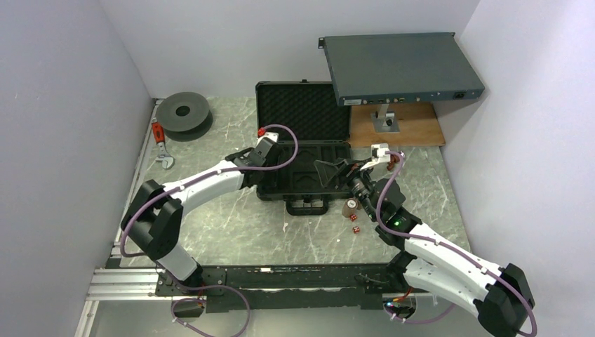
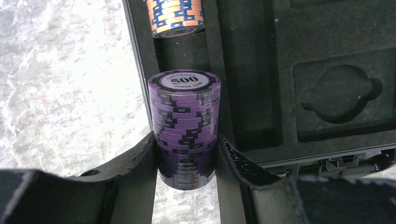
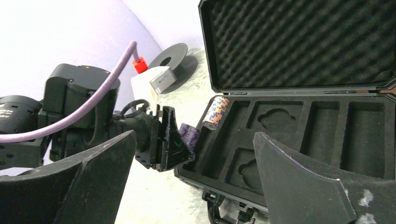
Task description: Pack up texas hold em set
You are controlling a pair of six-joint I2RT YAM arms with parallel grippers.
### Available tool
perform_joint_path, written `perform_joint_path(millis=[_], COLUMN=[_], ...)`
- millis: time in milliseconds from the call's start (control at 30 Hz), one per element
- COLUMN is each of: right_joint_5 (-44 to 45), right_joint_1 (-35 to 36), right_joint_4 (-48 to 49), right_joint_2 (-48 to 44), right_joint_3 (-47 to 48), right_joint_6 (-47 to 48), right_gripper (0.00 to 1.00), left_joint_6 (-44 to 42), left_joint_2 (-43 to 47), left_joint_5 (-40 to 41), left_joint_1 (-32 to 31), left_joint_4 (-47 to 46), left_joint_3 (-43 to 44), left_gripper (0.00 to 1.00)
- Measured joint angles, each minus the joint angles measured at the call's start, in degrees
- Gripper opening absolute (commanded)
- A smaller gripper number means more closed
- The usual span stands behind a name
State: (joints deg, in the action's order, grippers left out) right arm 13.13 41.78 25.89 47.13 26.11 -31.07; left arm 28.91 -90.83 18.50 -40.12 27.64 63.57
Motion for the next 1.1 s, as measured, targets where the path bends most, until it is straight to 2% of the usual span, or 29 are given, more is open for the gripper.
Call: perform_joint_path(millis=[300,400,467,700,900,1000,1100], right_joint_5=[0.66,1.11,1.38,1.60,1.62,1.60,1.60], right_joint_1=[0.87,0.92,0.96,0.96,0.96,1.07,1.18], right_joint_4=[0.04,0.04,0.04,0.04,0.07,0.09,0.24], right_joint_2=[0.00,0.00,-0.02,-0.02,-0.13,-0.15,-0.13], right_joint_3=[0.00,0.00,-0.02,0.00,0.00,-0.02,-0.02], right_joint_6=[0.61,0.87,0.96,1.09,1.09,1.09,1.09], right_gripper=[1.00,1.00,1.00,1.00,1.00,1.00,1.00], left_joint_6=[-0.15,0.17,0.35,0.98,1.95,2.10,2.16], left_joint_2=[-3.85,-5.44,-6.16,-6.82,-6.60,-5.70,-3.56], left_joint_5=[-1.22,-1.22,-1.20,-1.05,-0.02,0.57,0.90], left_joint_1=[0.31,0.46,0.48,0.61,0.63,0.68,0.66], left_joint_4=[-0.76,-0.70,0.02,0.07,0.11,0.07,0.00], left_joint_3=[1.42,2.40,3.23,4.17,4.17,4.15,4.04], left_gripper=[0.00,0.04,0.10,0.48,0.68,0.72,0.70])
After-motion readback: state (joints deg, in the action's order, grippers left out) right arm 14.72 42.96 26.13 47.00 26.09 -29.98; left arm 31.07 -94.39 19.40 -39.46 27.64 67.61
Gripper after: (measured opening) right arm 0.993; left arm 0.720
